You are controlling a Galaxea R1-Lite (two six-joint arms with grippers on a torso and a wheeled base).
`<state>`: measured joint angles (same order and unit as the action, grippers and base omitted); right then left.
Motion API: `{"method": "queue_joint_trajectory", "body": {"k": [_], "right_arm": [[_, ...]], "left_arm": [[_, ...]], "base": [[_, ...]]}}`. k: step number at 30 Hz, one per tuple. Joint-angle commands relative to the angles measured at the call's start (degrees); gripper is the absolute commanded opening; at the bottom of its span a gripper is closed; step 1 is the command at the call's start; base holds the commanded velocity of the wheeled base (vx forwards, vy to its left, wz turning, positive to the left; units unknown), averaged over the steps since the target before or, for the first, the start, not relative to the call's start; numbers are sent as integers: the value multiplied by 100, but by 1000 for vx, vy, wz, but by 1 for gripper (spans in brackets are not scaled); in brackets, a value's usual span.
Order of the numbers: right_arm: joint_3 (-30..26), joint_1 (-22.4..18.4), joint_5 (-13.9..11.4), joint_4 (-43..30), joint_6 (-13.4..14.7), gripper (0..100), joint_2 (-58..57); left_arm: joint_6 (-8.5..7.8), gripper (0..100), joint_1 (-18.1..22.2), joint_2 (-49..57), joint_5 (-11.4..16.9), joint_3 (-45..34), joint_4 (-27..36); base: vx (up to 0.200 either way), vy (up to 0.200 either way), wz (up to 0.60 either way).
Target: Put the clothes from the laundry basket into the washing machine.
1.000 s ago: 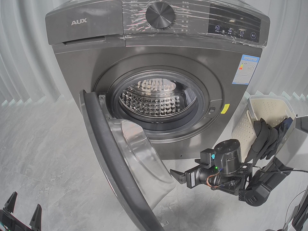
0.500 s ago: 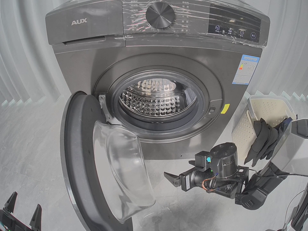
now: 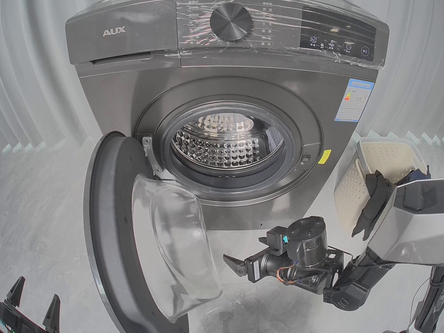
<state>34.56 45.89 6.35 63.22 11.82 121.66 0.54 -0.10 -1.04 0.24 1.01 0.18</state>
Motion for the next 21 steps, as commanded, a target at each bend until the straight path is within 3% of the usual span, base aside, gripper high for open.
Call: {"method": "queue_joint_trajectory", "body": {"k": [1,14,19,21], "right_arm": [[139,210,6,261,13,100,349],[288,579,-11,683,66,100,525],[438,465,-2,700,83,100,552],[534,360,-11,656,74,100,516]], "left_arm": [[8,100,1,86,2,-92,-1],[8,100,1,86,2,-92,-1],[8,100,1,86,2,-92,-1],[52,100,1,77,2,-92,-1]], "base": [[0,0,0],[0,0,0],[0,0,0],[-200,0,0]]}}
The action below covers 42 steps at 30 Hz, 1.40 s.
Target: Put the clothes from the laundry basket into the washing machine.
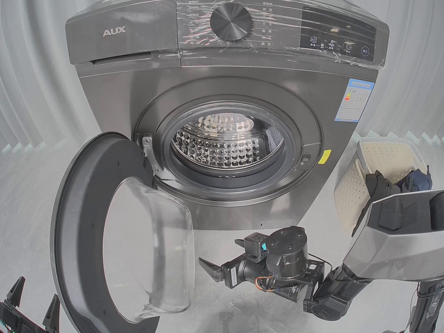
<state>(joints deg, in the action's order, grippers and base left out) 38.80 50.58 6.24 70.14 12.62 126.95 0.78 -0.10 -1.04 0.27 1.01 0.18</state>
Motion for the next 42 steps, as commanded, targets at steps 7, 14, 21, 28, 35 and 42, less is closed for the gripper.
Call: {"method": "queue_joint_trajectory", "body": {"k": [7,14,21,28,35,42], "right_arm": [[382,-277,-18,-124,-84,100,31],[945,-268,-18,-598,-93,100,233],[1402,-92,17,-502,-75,100,726],[1789,57,79,-361,-58,100,901],[2000,-66,79,-467,-75,100,770],[2448,-92,9,-924,-84,100,937]], "left_arm": [[1,100,1,77,0,-92,-1],[-25,100,1,86,0,-92,-1],[-34,100,1,86,-9,-92,-1],[-34,100,1,86,-9,-92,-1],[-43,100,1,86,-9,-92,-1],[-25,100,1,86,0,-92,-1]], "base": [[-200,0,0],[-86,0,0],[0,0,0],[0,0,0],[0,0,0],[0,0,0]]}}
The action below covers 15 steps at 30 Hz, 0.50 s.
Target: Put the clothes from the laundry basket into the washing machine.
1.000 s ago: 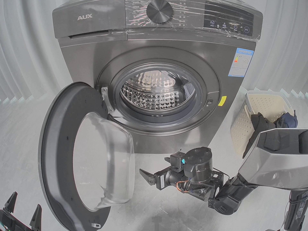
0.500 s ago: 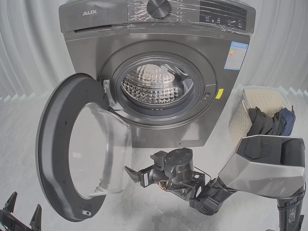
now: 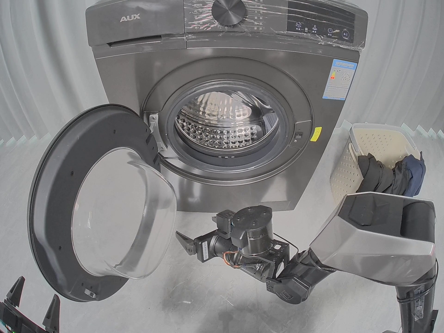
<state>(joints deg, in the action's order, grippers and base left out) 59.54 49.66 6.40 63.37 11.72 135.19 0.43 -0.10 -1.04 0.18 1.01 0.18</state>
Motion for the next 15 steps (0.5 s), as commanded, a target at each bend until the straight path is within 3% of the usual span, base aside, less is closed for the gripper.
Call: {"method": "queue_joint_trajectory", "body": {"k": [1,15], "right_arm": [[436,-1,-7,-290,6,100,156],[1886,210,54,-325,15,100,1035]], "left_arm": [[10,100,1,86,-1,-92,-1],[19,100,1,86,17,-92,-1]], "base": [[0,0,0],[0,0,0]]}}
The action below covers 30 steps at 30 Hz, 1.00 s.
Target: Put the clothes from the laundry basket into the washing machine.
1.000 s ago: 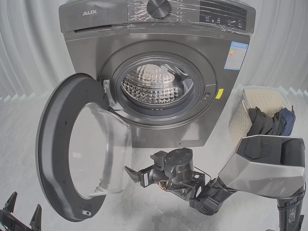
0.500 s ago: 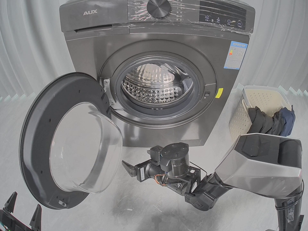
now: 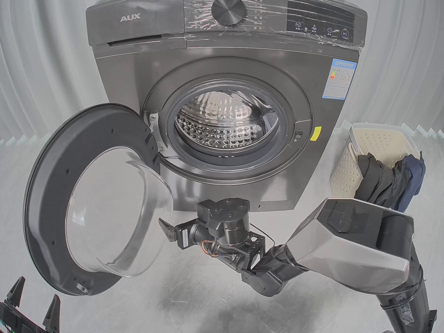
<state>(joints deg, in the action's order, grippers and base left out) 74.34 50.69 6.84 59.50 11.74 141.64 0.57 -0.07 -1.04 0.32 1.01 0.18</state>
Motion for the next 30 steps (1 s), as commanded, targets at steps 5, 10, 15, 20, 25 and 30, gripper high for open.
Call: {"method": "queue_joint_trajectory", "body": {"k": [5,10,15,20,25,30], "right_arm": [[494,99,28,79,21,100,338],[-367,11,116,123,-14,100,-453],[-1703,-244,125,141,-304,100,-1666],[-2890,-604,116,141,-427,100,-2993],[-4112,-964,72,132,-541,100,-4417],[-5149,-1474,116,61,-550,100,-5551]], "left_arm": [[4,100,-1,86,12,-92,-1],[4,100,-1,86,3,-92,-1],[-5,100,7,86,-5,-92,-1],[-13,100,-1,86,-5,-92,-1],[4,100,-1,86,3,-92,-1],[4,100,-1,86,12,-92,-1]], "base": [[0,0,0],[0,0,0],[0,0,0],[0,0,0],[0,0,0],[0,0,0]]}}
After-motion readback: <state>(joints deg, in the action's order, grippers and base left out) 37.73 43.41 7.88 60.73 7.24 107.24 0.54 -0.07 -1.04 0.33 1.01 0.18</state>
